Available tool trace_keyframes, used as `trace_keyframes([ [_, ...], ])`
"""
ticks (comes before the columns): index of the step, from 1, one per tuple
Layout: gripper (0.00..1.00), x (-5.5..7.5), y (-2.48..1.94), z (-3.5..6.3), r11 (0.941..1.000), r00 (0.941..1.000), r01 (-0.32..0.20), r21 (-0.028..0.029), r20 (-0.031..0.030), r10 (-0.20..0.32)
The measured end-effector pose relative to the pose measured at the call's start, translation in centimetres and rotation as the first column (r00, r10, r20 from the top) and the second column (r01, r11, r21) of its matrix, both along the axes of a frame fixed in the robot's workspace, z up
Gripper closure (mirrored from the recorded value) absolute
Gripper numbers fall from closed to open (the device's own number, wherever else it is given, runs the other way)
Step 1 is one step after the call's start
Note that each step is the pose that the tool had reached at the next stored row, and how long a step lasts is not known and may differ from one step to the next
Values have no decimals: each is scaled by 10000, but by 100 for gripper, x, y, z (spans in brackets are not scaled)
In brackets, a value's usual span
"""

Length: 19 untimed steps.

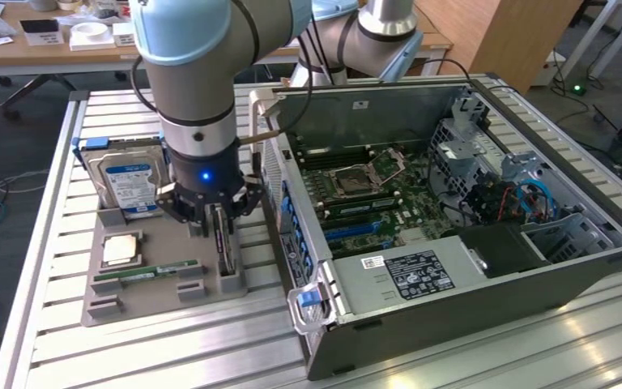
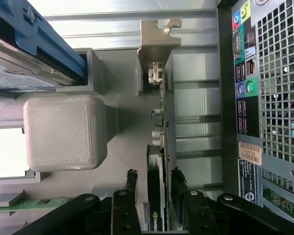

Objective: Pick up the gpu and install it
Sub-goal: 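Pick up the gpu and move the gpu toward the slot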

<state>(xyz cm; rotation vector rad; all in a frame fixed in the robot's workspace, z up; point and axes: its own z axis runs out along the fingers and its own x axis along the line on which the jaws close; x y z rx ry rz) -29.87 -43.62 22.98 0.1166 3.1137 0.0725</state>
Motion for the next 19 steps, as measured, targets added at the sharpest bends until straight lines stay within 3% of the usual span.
trace_keyframes([
  [19,58,9,-2,-14,10000,10000,1,0,0,-1],
])
